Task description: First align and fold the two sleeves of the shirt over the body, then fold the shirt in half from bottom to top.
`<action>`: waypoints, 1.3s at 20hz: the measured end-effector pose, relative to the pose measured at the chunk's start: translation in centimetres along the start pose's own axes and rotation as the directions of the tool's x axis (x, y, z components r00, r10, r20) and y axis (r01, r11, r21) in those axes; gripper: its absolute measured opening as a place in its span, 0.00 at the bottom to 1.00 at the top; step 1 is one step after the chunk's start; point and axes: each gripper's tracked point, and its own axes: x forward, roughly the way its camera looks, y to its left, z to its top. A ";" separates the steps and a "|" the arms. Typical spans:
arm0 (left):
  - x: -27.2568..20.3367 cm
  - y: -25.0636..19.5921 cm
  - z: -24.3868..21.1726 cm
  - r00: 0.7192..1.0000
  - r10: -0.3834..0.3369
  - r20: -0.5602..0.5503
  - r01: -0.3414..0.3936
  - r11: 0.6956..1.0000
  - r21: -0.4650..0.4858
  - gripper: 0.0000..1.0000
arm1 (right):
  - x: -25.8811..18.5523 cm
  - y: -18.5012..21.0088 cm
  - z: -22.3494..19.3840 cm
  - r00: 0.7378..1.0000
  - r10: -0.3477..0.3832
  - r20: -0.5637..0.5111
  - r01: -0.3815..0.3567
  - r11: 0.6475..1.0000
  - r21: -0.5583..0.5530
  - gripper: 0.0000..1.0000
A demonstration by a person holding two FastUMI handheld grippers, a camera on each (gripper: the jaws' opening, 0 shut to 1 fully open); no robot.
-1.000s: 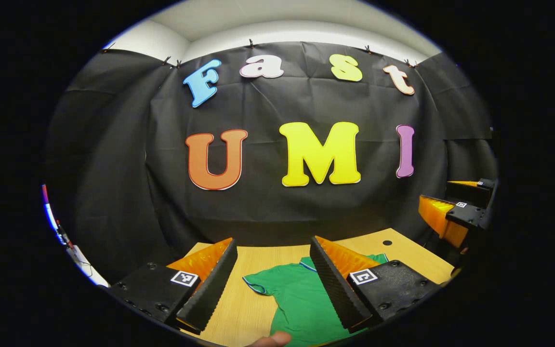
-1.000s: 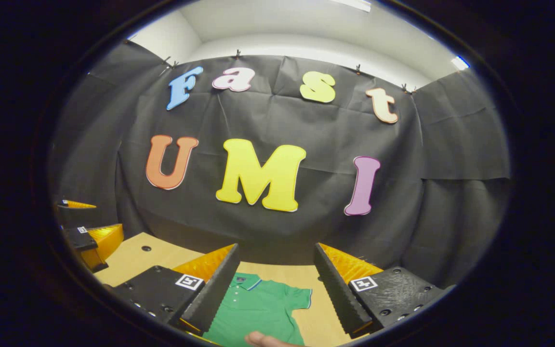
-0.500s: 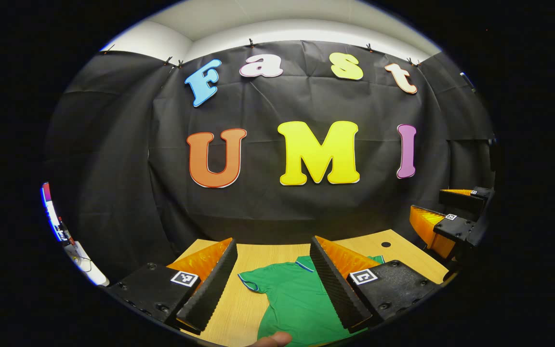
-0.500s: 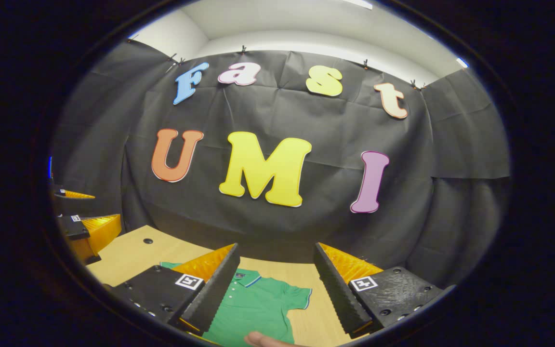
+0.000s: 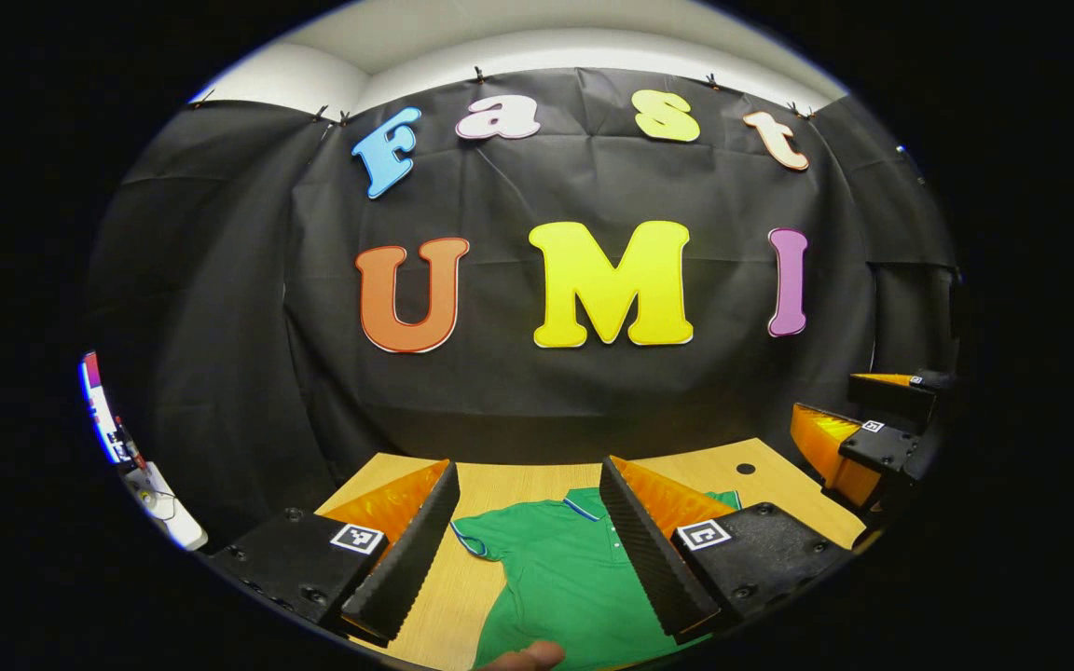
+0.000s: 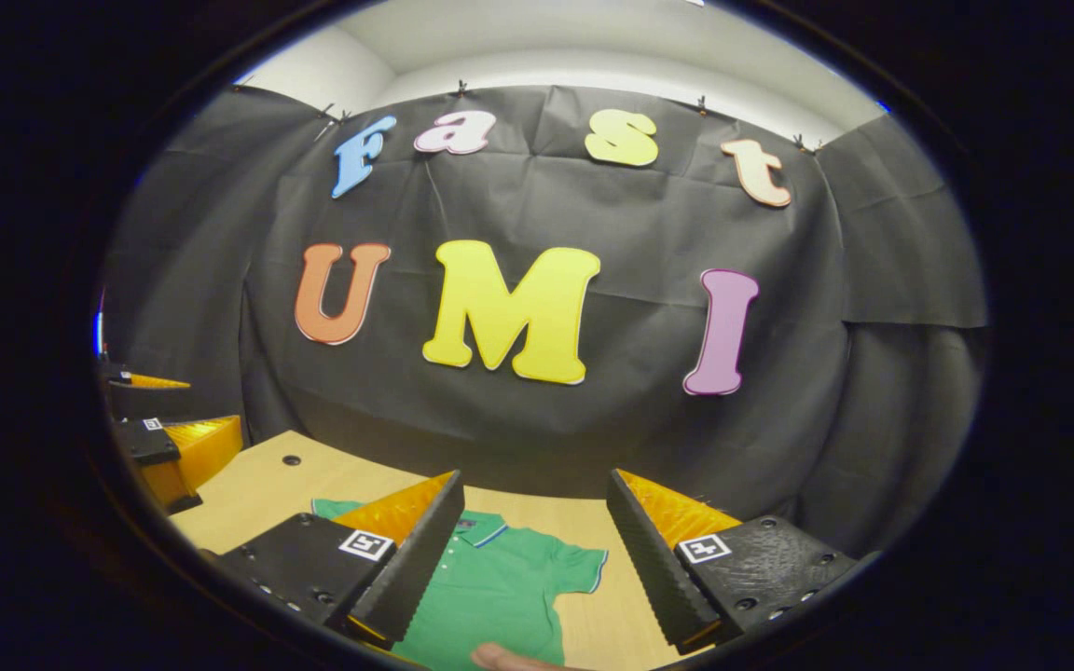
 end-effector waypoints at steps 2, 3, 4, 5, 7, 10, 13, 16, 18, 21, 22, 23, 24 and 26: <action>0.3 -0.5 -0.2 1.000 -0.001 -0.004 0.001 1.000 0.000 0.98 | 0.4 -0.4 -0.3 1.000 -0.001 -0.005 0.001 1.000 0.002 0.95; 0.4 -0.6 -0.1 1.000 0.000 -0.004 0.000 1.000 0.000 0.98 | 0.5 -0.7 -0.4 1.000 -0.002 -0.009 0.002 1.000 0.003 0.95; 0.6 -0.8 -0.1 1.000 -0.002 -0.007 0.002 1.000 0.001 0.98 | 0.7 -0.9 -0.6 1.000 -0.003 -0.013 0.003 1.000 0.004 0.95; 0.8 -1.1 -0.1 1.000 -0.003 -0.008 0.003 1.000 0.001 0.98 | 0.8 -1.0 -0.7 1.000 -0.002 -0.017 0.002 1.000 0.004 0.95; 1.1 -1.5 -0.2 1.000 -0.003 -0.011 0.003 1.000 0.002 0.98 | 1.1 -1.5 -1.0 1.000 -0.002 -0.022 0.002 1.000 0.002 0.97; 1.6 -2.3 -0.2 1.000 -0.002 -0.021 0.002 1.000 0.010 0.98 | 2.1 -2.5 -1.7 0.999 -0.007 -0.038 0.007 1.000 0.003 0.95; 1.9 -3.0 0.1 1.000 0.000 -0.022 0.001 1.000 0.016 0.98 | 3.9 -3.5 -3.3 0.996 -0.009 -0.084 0.010 1.000 0.017 0.96; 1.7 -3.4 0.7 1.000 0.006 -0.018 -0.005 1.000 0.027 0.98 | 6.6 -5.2 -5.9 0.992 -0.017 -0.126 0.018 1.000 0.011 0.96; 1.6 -3.6 1.0 1.000 0.014 -0.014 -0.013 0.999 0.043 0.98 | 8.8 -6.5 -8.5 0.986 -0.027 -0.167 0.028 1.000 0.006 0.95; 1.3 -4.3 0.5 0.999 0.017 -0.035 -0.016 0.999 0.038 0.98 | 11.9 -8.2 -14.9 0.945 -0.015 -0.326 0.035 0.998 0.054 0.97; 1.2 -4.2 0.1 0.999 0.027 -0.044 -0.026 0.999 0.031 0.98 | 12.8 -8.8 -17.0 0.930 -0.026 -0.368 0.051 0.997 0.057 0.96; 1.1 -4.0 -0.3 0.998 0.040 -0.054 -0.038 0.999 0.034 0.99 | 13.8 -9.7 -19.0 0.918 -0.049 -0.394 0.073 0.996 0.046 0.95; 0.9 -3.6 -0.9 0.995 0.069 -0.069 -0.066 0.997 0.051 0.99 | 14.7 -10.6 -20.9 0.905 -0.059 -0.421 0.084 0.996 0.043 0.95; 0.4 -3.0 -2.2 0.989 0.106 -0.104 -0.099 0.993 0.068 0.99 | 16.4 -11.5 -24.6 0.862 -0.068 -0.502 0.114 0.992 0.061 0.94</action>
